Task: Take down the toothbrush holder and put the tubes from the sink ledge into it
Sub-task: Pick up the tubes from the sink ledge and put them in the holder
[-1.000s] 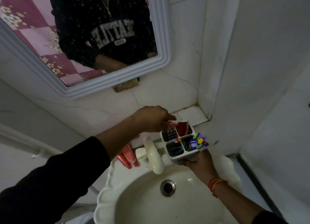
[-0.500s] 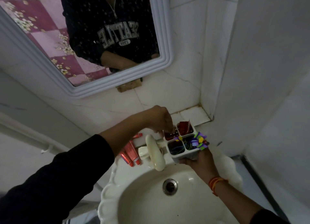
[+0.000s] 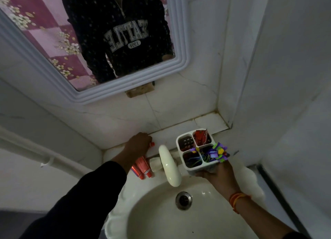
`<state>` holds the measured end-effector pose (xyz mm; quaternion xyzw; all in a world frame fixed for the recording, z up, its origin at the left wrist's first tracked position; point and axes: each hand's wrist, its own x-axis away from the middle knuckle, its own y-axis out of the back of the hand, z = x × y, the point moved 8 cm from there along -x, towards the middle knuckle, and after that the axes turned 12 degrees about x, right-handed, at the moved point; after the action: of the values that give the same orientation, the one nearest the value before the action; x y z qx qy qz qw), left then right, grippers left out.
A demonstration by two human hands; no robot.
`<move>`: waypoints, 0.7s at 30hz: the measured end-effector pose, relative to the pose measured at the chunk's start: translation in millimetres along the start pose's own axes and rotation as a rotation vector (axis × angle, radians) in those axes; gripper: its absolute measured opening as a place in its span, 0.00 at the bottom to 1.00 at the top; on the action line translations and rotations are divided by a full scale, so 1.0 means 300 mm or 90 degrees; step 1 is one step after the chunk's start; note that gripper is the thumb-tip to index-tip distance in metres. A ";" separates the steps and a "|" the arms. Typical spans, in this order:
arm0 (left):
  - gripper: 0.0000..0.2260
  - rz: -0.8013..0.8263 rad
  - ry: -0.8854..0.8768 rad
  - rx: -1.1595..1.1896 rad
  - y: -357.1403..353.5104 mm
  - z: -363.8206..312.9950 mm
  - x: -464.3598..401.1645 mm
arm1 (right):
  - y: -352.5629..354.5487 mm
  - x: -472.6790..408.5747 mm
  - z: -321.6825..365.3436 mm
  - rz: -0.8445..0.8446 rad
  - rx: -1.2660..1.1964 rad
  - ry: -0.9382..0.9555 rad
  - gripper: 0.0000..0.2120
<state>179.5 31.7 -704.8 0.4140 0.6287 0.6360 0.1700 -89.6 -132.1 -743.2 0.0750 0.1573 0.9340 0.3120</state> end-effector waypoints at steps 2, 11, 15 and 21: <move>0.12 -0.052 -0.050 0.052 0.026 -0.026 0.000 | -0.001 0.001 -0.004 0.003 0.006 -0.002 0.40; 0.24 -0.057 -0.366 0.097 0.359 -0.453 0.119 | -0.006 0.008 -0.008 0.006 0.015 -0.016 0.37; 0.17 0.070 -0.270 -0.108 0.383 -0.580 0.115 | -0.002 0.004 -0.034 0.004 0.045 -0.020 0.40; 0.07 0.113 -0.214 -0.099 0.355 -0.635 0.106 | -0.005 -0.007 -0.056 0.009 0.069 -0.021 0.40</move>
<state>51.8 -86.5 -569.4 0.5535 0.5017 0.6171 0.2474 -91.2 -136.4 -759.7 0.1078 0.2021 0.9249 0.3036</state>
